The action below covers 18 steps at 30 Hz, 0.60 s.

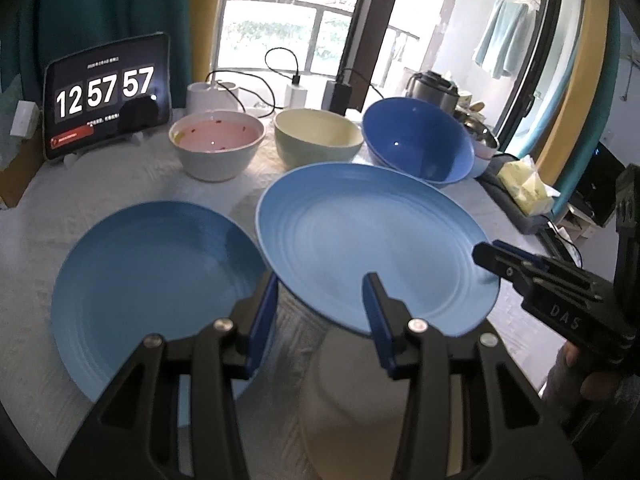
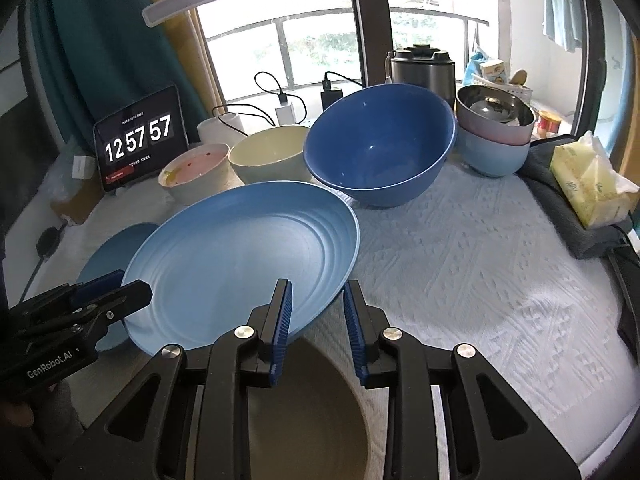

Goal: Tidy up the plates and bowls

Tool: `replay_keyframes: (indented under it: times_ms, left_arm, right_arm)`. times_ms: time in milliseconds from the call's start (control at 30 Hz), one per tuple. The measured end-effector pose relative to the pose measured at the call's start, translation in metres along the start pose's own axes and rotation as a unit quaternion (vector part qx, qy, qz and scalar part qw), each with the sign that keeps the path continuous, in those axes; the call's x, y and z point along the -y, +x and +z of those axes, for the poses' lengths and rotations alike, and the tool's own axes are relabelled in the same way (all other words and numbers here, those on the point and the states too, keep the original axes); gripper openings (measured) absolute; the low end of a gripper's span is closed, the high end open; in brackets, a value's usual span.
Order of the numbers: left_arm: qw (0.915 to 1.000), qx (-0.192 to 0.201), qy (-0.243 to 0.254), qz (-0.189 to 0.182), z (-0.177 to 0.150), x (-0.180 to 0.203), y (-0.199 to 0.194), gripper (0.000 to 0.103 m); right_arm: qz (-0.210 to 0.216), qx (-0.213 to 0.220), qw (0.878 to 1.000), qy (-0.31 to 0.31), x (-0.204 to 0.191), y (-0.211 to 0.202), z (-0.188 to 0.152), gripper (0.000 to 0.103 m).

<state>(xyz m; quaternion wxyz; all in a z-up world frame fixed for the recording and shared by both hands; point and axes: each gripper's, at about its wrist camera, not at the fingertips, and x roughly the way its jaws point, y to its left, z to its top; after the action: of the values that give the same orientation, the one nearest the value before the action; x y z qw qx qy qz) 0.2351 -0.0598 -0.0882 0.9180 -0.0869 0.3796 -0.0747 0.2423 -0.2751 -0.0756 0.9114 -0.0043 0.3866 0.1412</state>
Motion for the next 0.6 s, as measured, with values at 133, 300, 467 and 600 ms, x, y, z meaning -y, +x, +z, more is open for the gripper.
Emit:
replay_keyframes:
  times_ms: [133, 300, 467, 600]
  left_arm:
    - [1.0000, 0.007, 0.003, -0.003, -0.004, 0.001, -0.010, 0.045]
    - [0.9999, 0.011, 0.006, -0.005, -0.012, 0.001, -0.022, 0.045]
    - [0.9998, 0.016, 0.008, -0.007, -0.018, 0.002, -0.032, 0.045]
    - [0.9997, 0.018, 0.011, -0.011, -0.024, 0.003, -0.038, 0.045]
  right_arm:
    - [-0.003, 0.004, 1.000, 0.000, -0.004, -0.009, -0.004, 0.029]
    - [-0.005, 0.009, 1.000, 0.000, -0.008, -0.021, -0.011, 0.029]
    - [-0.007, 0.013, 1.000, -0.002, -0.014, -0.031, -0.019, 0.029]
    - [-0.009, 0.015, 1.000, -0.002, -0.016, -0.039, -0.025, 0.029]
